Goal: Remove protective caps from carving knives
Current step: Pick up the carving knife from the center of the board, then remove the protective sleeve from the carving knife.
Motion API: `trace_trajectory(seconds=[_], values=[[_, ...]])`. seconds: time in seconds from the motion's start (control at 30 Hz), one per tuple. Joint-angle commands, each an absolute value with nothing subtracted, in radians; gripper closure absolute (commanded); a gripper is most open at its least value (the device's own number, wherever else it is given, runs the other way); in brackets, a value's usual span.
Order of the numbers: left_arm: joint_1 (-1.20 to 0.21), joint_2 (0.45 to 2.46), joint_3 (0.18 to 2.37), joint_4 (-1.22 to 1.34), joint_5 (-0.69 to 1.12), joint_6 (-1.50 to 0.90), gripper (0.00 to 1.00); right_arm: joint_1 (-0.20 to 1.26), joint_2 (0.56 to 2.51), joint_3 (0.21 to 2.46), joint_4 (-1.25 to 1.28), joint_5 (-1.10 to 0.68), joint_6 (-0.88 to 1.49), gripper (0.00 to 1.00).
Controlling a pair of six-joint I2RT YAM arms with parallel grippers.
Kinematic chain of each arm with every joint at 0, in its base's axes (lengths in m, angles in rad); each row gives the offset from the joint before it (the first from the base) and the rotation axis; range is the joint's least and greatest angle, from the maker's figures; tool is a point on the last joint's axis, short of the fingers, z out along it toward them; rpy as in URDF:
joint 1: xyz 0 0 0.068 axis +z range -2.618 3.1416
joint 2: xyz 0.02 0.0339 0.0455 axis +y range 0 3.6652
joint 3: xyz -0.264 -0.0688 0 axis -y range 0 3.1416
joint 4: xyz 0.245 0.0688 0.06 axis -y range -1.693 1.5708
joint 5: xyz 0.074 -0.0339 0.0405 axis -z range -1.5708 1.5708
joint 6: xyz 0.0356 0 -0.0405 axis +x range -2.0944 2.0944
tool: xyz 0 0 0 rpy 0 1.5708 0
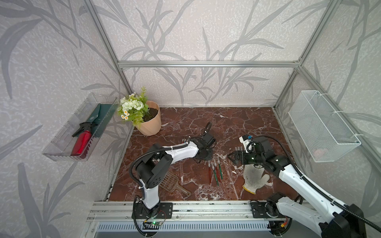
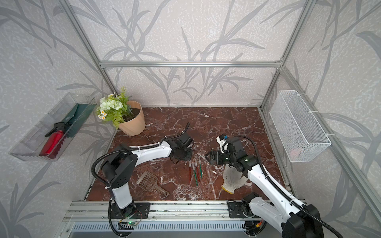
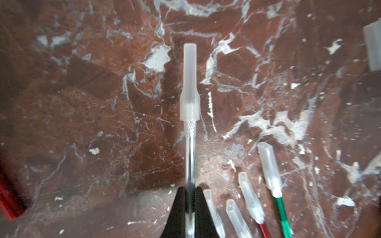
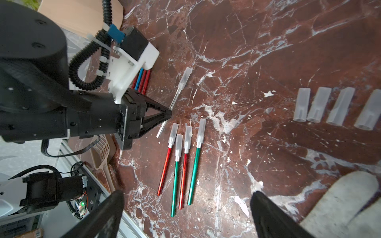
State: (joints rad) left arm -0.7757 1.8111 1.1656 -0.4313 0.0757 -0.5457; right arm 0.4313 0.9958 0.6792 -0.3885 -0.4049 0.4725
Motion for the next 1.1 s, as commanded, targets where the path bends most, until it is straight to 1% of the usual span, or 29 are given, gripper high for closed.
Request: trace_trajectory(seconds=[0.0, 0.17, 0.37, 0.57, 0.7, 0.8, 1.07], values=[[-0.769, 1.735, 1.151, -0.406, 0.146, -0.519, 0.92, 0.436, 1.024, 0.673, -0.306, -0.468, 0.543, 0.08], [-0.758, 1.675, 1.092, -0.33, 0.262, -0.514, 0.92, 0.435, 1.08, 0.697, -0.256, -0.513, 0.6, 0.18], [-0.753, 1.636, 1.039, -0.266, 0.326, -0.517, 0.92, 0.434, 1.131, 0.733, -0.245, -0.505, 0.629, 0.32], [-0.754, 1.632, 1.015, -0.215, 0.37, -0.514, 0.92, 0.433, 1.19, 0.775, -0.218, -0.498, 0.673, 0.38], [-0.754, 1.625, 0.993, -0.162, 0.375, -0.535, 0.92, 0.431, 1.223, 0.798, -0.193, -0.464, 0.708, 0.44], [-0.753, 1.621, 0.961, -0.081, 0.397, -0.566, 0.92, 0.431, 1.251, 0.81, -0.171, -0.447, 0.733, 0.49], [-0.755, 1.624, 0.872, 0.095, 0.402, -0.654, 0.92, 0.429, 1.338, 0.843, -0.141, -0.4, 0.741, 0.57]])
